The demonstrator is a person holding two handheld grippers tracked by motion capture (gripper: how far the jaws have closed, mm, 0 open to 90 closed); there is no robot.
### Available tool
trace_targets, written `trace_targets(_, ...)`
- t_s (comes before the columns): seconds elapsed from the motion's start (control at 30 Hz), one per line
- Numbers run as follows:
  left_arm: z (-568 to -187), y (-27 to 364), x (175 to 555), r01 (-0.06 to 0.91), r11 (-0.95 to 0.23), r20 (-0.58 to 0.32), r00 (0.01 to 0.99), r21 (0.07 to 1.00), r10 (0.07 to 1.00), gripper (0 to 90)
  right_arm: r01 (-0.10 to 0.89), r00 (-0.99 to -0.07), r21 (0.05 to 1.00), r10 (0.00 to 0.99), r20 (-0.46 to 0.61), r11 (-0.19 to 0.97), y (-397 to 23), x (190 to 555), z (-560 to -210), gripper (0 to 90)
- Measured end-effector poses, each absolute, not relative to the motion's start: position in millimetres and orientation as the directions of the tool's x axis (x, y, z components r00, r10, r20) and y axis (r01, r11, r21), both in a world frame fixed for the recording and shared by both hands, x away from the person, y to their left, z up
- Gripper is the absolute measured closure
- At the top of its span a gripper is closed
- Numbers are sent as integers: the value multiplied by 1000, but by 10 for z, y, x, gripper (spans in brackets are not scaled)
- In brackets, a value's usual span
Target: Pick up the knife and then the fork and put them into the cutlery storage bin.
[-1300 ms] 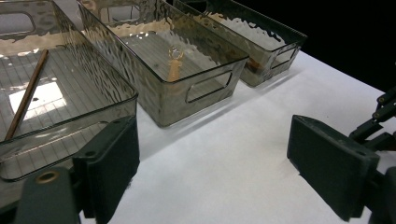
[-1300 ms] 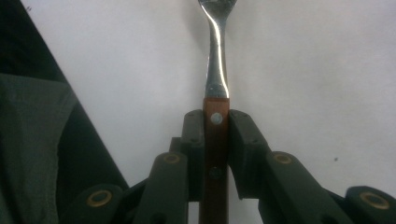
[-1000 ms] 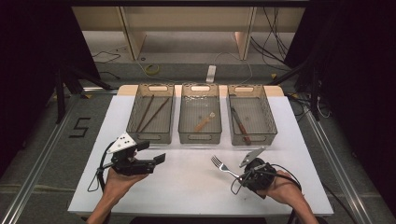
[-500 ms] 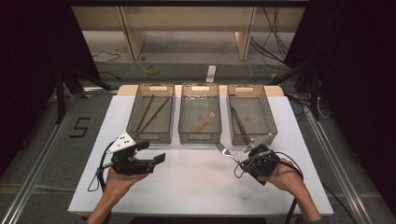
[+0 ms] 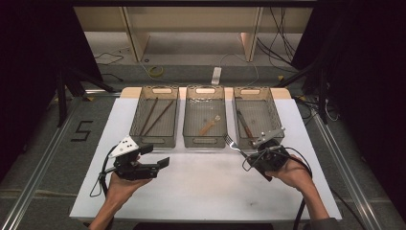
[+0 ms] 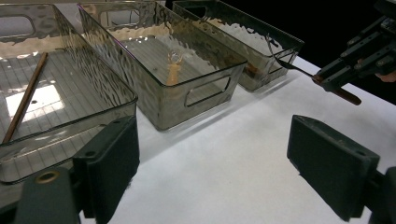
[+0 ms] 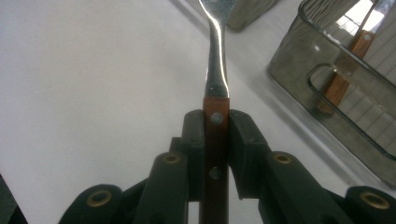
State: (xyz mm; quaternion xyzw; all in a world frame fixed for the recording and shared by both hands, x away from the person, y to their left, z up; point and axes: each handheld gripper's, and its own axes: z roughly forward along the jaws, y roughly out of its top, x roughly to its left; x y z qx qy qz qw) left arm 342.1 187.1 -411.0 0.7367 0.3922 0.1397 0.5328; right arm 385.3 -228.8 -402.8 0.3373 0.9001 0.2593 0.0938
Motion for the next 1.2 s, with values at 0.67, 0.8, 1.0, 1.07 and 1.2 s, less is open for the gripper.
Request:
trace_targets(0.67,-4109,1868,3436,427,-125,-210,653,895,728,164,567,-706,604,708,5,560,-2326,4246,-3756,776)
trace_targets(0.8,-4107,1859,3430,425,-130,-206,656,896,726,164,570,-683,628,730,5,530,-2342,4348,-3688,776)
trace_targets(1.0,-4105,1871,3434,427,-125,-211,655,896,726,164,577,-663,647,749,13,499,-2339,4499,-3562,776)
trace_targets(1.07,-4108,1864,3433,425,-124,-211,656,897,725,164,583,-657,648,754,20,491,-2332,4548,-3542,776)
trace_targets(1.2,-4106,1858,3430,424,-126,-210,658,897,723,164,589,-647,653,762,28,476,-2325,4639,-3520,776)
